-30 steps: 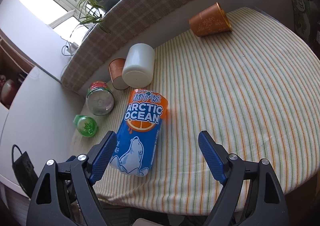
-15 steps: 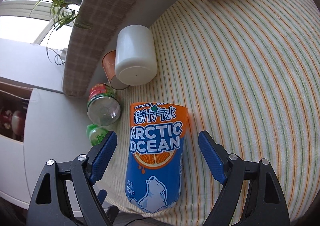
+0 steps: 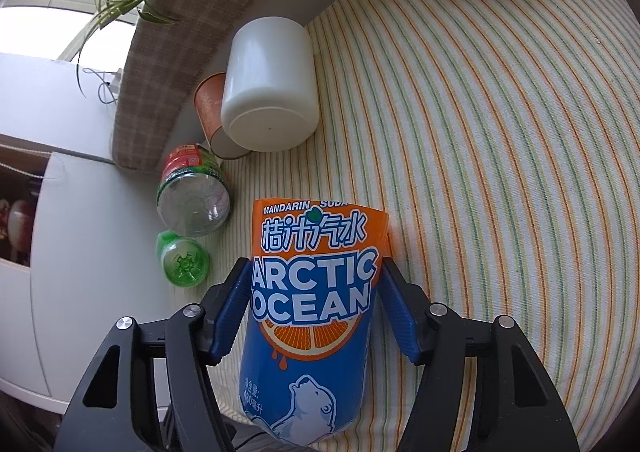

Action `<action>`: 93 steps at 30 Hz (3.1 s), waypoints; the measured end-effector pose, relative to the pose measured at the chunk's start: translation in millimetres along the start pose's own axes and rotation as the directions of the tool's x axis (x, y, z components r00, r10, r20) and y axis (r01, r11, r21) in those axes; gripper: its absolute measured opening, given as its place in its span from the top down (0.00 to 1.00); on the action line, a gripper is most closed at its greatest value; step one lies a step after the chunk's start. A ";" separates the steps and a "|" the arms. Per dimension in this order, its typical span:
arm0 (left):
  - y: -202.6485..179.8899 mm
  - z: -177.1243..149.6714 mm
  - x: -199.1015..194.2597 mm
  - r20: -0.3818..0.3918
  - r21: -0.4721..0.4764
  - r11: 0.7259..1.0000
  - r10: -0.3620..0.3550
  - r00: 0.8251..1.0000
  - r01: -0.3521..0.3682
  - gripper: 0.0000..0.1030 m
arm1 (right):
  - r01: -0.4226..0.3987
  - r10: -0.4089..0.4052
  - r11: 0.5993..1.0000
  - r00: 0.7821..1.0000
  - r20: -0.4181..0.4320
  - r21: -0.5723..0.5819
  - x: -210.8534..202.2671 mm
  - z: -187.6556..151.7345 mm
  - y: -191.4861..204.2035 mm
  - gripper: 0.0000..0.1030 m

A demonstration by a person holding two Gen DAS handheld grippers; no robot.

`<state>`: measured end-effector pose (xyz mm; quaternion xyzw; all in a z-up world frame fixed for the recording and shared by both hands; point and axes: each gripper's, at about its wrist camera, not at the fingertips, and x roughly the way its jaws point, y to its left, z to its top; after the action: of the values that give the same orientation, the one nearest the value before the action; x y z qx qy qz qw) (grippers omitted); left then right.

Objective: Flip cup upright
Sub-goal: 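Rotate the held cup with the right gripper until its open rim faces up, then lower the upright cup onto the table and open the right gripper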

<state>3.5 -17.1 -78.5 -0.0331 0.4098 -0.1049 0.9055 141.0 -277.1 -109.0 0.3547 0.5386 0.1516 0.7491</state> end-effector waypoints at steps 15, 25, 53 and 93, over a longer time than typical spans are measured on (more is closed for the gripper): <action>-3.6 0.7 1.8 -0.008 -0.017 1.000 -0.017 1.000 0.017 0.18 | 0.217 -0.118 0.913 0.951 0.286 -0.346 -41.1 -20.8 43.1 0.40; 2.7 1.0 -2.3 -0.004 -0.037 0.999 -0.016 1.000 0.015 0.18 | 0.411 -0.184 0.792 0.866 0.464 -0.452 -39.0 -26.0 54.6 0.40; 0.0 1.4 -1.0 -0.006 -0.049 0.998 -0.025 1.000 0.025 0.18 | 0.509 -0.128 0.664 0.799 0.587 -0.548 -39.2 -65.4 68.4 0.41; -21.9 35.3 -23.3 0.170 0.042 0.999 0.007 0.985 -0.014 0.18 | 0.407 -0.082 0.771 0.826 0.558 -0.490 -92.1 -117.0 38.5 0.26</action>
<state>11.3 -34.3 -34.8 -0.0204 0.3291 -0.1055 0.9382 5.6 -263.1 -37.6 0.0552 0.2913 0.1098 0.9487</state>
